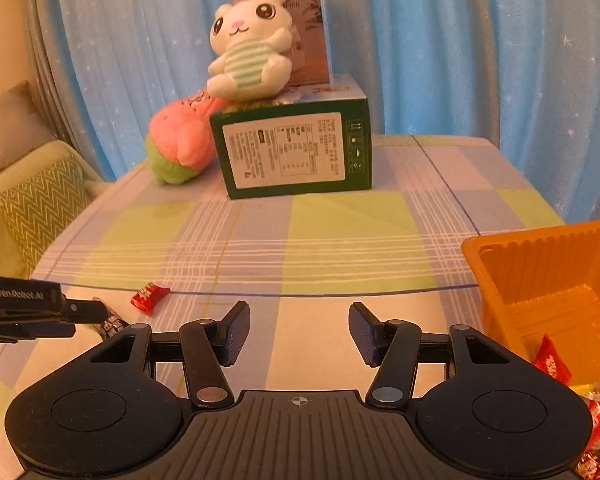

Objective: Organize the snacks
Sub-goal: 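Grasp the green-edged printed candy bar with the left gripper while the right gripper grasps the small red candy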

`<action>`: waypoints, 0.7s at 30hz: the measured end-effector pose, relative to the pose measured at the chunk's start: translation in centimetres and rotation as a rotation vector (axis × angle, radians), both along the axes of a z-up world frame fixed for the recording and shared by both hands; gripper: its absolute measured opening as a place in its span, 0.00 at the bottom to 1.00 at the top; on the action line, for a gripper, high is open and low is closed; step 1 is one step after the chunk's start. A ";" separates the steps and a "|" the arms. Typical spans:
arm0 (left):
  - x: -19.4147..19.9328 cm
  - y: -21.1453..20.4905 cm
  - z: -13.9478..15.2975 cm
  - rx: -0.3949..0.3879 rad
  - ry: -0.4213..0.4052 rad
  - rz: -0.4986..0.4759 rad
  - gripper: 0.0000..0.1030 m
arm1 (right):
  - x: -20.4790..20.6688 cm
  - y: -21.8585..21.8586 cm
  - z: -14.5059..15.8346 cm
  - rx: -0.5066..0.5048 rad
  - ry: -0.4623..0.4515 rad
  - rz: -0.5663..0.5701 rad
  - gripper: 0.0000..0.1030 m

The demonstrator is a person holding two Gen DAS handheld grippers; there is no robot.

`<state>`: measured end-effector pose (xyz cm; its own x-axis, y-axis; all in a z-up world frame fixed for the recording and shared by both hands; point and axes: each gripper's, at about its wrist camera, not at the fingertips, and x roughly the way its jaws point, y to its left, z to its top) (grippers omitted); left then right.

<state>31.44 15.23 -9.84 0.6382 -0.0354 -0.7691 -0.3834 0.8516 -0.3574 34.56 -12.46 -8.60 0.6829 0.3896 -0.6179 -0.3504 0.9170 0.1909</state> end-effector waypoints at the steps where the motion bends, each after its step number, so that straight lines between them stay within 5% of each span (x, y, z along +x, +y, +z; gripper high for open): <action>1: 0.1 0.3 -0.3 -0.011 0.000 0.014 0.52 | 0.1 0.1 -0.1 0.000 0.001 0.003 0.53; 11: 1.3 1.0 -1.9 -0.032 -0.017 0.058 0.48 | 0.9 1.2 -1.1 -0.025 0.001 0.036 0.53; 21: 2.8 -0.6 -2.5 0.147 -0.010 -0.031 0.41 | 1.0 1.8 -1.6 -0.044 0.001 0.054 0.53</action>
